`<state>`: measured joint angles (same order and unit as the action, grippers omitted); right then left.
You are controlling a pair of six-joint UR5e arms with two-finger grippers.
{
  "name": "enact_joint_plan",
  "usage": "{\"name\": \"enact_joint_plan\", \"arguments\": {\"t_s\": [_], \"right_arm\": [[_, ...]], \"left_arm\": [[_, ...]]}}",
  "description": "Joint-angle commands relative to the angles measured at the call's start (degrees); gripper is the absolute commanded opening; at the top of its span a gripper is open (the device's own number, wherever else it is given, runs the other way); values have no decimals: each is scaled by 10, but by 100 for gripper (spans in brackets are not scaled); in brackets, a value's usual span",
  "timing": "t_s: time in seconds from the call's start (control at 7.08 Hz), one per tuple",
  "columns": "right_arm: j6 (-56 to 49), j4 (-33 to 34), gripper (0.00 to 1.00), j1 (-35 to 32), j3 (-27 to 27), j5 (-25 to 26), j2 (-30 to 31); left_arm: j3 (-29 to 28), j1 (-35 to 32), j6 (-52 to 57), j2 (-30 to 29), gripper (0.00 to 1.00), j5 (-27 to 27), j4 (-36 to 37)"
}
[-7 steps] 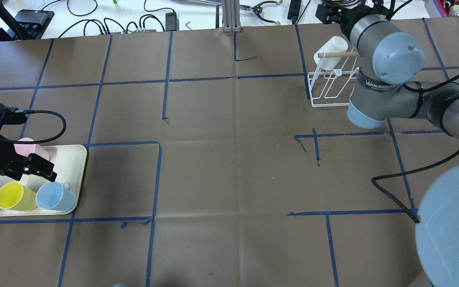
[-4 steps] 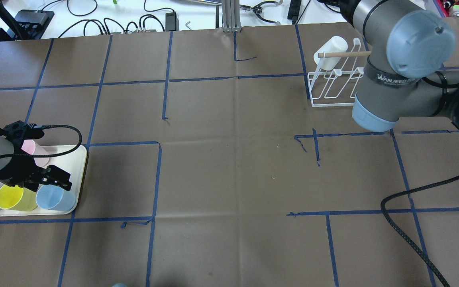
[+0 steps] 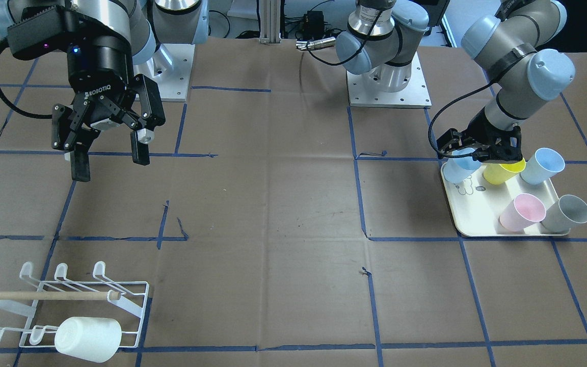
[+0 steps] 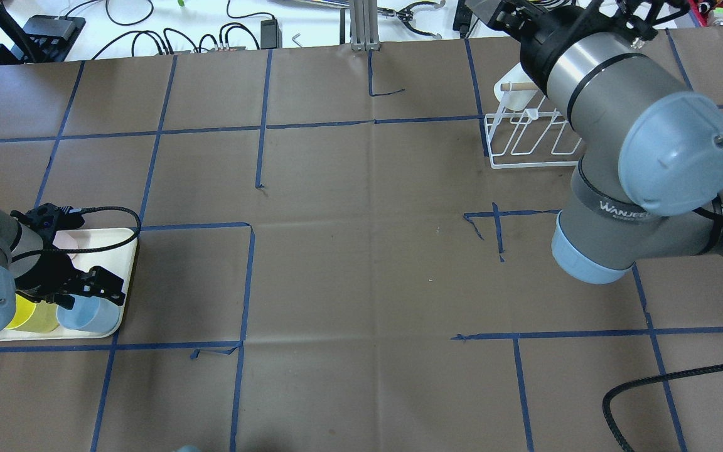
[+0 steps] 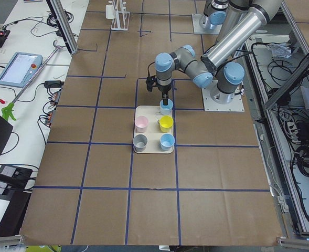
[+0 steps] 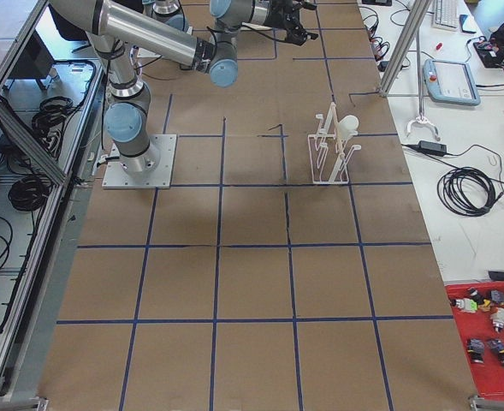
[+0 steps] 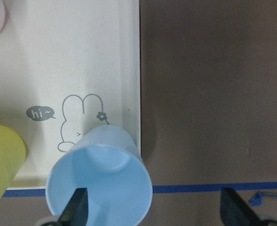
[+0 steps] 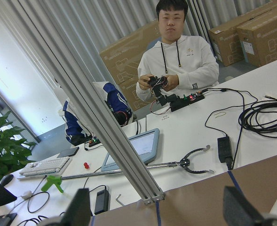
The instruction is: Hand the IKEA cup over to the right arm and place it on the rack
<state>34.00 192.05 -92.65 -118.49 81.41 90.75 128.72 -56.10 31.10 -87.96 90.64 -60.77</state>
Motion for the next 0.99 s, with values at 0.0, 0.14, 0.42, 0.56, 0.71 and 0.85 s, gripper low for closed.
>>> {"name": "enact_joint_plan", "arguments": {"t_s": [0.0,0.14,0.42,0.56,0.71,0.85], "right_arm": [[172,54,100,-17,-36,-1,5],[244,94,100,-31,-57,-1,2],[385,155,100,-58,-78,0,-6],[445,160,100,-61,-94,-1,-7],[511,160,100,-61,-97,-2,-6],[564,174,100,-61,-97,-5,-6]], "left_arm": [[1,0,-20,-6,99,2,2],[1,0,-20,-7,96,2,2],[0,0,-18,-9,48,31,0],[0,0,-18,-9,25,33,0],[0,0,-17,-10,8,36,0],[0,0,-17,-9,0,38,0]]}}
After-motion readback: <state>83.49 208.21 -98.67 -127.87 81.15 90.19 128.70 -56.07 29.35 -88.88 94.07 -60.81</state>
